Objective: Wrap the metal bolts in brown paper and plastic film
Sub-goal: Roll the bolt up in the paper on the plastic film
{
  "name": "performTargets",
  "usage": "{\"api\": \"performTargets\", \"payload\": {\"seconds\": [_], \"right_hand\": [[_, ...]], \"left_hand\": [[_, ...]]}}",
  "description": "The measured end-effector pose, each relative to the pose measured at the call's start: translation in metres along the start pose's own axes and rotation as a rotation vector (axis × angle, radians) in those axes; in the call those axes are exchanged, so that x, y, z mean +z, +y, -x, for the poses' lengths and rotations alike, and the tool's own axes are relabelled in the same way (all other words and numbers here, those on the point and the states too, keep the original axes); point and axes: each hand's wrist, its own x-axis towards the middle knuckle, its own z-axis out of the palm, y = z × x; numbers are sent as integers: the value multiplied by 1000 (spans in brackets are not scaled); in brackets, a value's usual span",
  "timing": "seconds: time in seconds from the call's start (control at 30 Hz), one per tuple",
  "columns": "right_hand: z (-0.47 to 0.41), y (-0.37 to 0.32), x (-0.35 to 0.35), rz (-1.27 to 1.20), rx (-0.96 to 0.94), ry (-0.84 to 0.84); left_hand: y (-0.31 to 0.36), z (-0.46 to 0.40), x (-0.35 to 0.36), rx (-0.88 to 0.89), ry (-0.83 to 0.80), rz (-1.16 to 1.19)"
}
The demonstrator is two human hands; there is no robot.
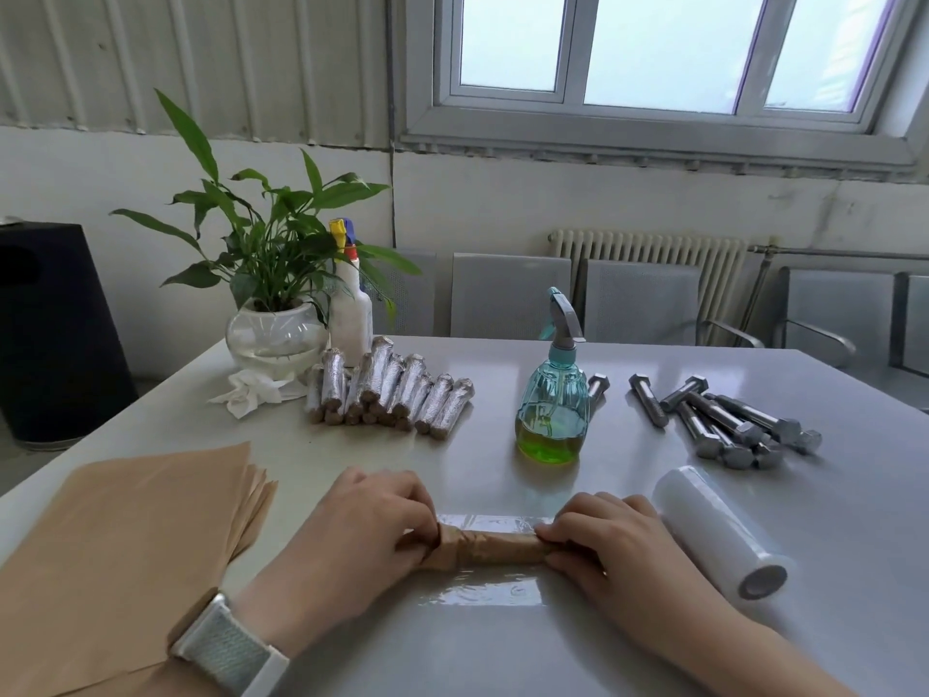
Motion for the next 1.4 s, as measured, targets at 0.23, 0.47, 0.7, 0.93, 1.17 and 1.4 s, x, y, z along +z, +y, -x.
{"api": "performTargets", "payload": {"seconds": [0.23,0.47,0.7,0.93,1.17,1.4], "right_hand": [[1,-2,0,-17,30,20],[1,3,2,-42,40,-12],[-1,3,1,-55,56,-31],[-1,3,2,-56,64,-38],[-1,3,4,-65,67,-31],[0,1,4,-78,72,-6]], "left_hand": [[-8,3,0,26,-73,177],[-8,1,-5,-9,-82,312],[-4,3,-5,-175,-51,426],[2,4,2,-265,42,306],[10,2,1,-211,-29,161],[18,-24,-15,-300,-383,38]]}}
